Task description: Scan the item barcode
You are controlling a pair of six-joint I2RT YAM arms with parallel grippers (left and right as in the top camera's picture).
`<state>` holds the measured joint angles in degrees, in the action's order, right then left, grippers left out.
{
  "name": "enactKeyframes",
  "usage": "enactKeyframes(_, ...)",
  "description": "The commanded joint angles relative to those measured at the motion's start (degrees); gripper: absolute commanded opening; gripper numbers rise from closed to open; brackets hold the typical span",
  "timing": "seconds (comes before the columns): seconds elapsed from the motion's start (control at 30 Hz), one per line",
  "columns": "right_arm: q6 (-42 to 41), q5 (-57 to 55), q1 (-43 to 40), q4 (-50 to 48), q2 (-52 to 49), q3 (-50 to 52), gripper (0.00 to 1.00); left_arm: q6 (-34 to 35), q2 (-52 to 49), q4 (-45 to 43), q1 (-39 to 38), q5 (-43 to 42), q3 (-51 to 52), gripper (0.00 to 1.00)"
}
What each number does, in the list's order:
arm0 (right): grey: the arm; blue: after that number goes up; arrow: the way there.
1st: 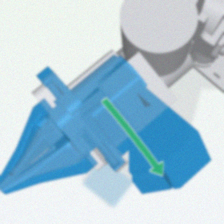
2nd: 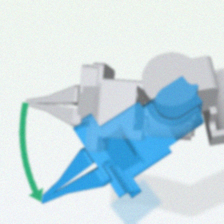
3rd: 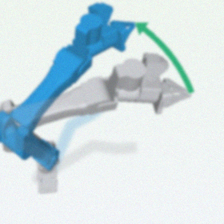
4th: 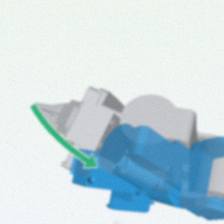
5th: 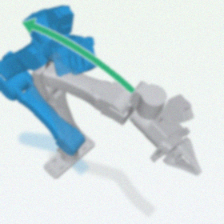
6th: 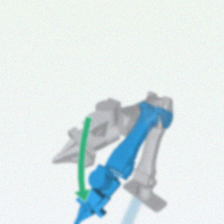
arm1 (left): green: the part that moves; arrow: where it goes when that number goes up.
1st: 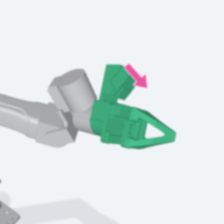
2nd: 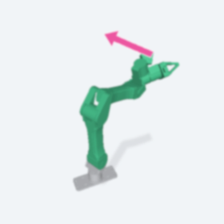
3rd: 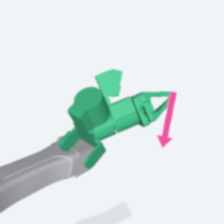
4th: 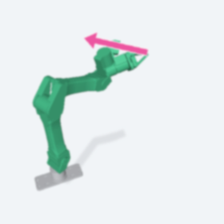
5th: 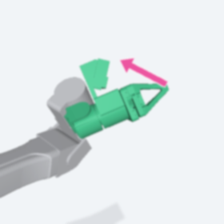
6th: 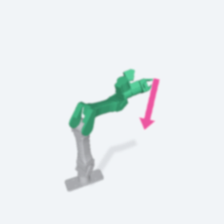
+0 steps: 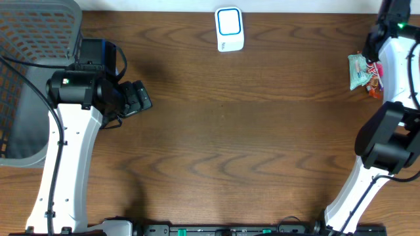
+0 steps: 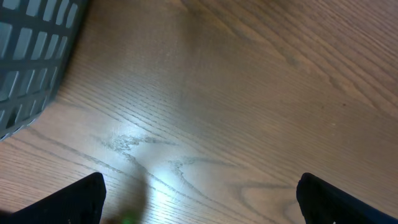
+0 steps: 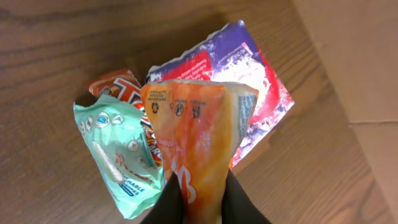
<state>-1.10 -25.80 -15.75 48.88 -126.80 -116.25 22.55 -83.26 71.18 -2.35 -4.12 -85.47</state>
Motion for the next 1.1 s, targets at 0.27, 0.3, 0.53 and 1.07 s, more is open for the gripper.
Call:
enactKeyframes(0.27, 1.36, 3.45, -2.25, -0.96, 0.87, 5.84, 0.99, 0.50, -0.37, 0.17, 0.13, 0.55, 0.15, 0.98)
enactKeyframes(0.3, 1.20, 3.45, -2.14, -0.70, 1.44, 5.77, 0.99, 0.50, -0.37, 0.17, 0.13, 0.55, 0.15, 0.98)
enactKeyframes(0.53, -3.65, 4.11, -1.36, -0.09, 10.05, 5.77, 0.99, 0.50, -0.37, 0.17, 0.13, 0.55, 0.15, 0.98)
enactKeyframes(1.07, -6.10, 33.73, -0.61, 14.73, 36.79, 6.36, 0.99, 0.50, -0.37, 0.17, 0.13, 0.55, 0.15, 0.98)
